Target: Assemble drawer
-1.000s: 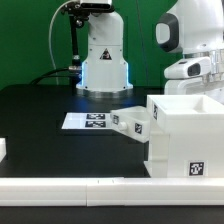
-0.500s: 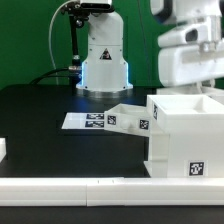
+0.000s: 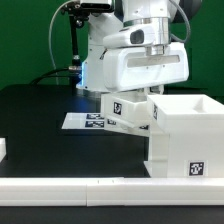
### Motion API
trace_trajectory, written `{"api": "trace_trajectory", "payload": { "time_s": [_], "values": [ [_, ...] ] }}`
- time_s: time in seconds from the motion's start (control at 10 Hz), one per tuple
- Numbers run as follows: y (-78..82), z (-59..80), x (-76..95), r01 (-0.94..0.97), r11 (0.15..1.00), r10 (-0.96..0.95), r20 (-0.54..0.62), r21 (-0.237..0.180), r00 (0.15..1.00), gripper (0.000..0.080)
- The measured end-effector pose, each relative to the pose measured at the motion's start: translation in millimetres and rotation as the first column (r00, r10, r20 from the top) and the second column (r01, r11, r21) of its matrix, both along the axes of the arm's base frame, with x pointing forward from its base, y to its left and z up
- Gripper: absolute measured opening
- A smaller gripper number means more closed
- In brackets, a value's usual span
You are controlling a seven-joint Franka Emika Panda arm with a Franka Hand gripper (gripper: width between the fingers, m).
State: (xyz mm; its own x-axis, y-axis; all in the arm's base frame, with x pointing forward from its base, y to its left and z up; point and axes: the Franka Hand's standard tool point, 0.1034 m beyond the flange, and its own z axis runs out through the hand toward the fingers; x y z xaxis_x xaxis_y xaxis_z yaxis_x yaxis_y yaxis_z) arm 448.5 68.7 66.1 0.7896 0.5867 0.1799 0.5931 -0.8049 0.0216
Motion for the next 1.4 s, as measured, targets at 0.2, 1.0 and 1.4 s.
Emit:
{"api": "trace_trajectory", "payload": {
  "time_s": [0.2, 1.0, 1.4],
  "values": [
    [-1.3, -1.3, -0.5, 0.003, 1.000, -0.003, -0.003, 0.000, 1.000, 0.0037],
    [-118.5, -47.9, 39.8, -0.288, 0.953, 0.299, -0.155, 0.094, 0.941, 0.0038],
    [-123.2, -48.5, 49.6, -0.512, 0.856, 0.517, -0.076, 0.080, 0.853, 0.0038]
  ]
}}
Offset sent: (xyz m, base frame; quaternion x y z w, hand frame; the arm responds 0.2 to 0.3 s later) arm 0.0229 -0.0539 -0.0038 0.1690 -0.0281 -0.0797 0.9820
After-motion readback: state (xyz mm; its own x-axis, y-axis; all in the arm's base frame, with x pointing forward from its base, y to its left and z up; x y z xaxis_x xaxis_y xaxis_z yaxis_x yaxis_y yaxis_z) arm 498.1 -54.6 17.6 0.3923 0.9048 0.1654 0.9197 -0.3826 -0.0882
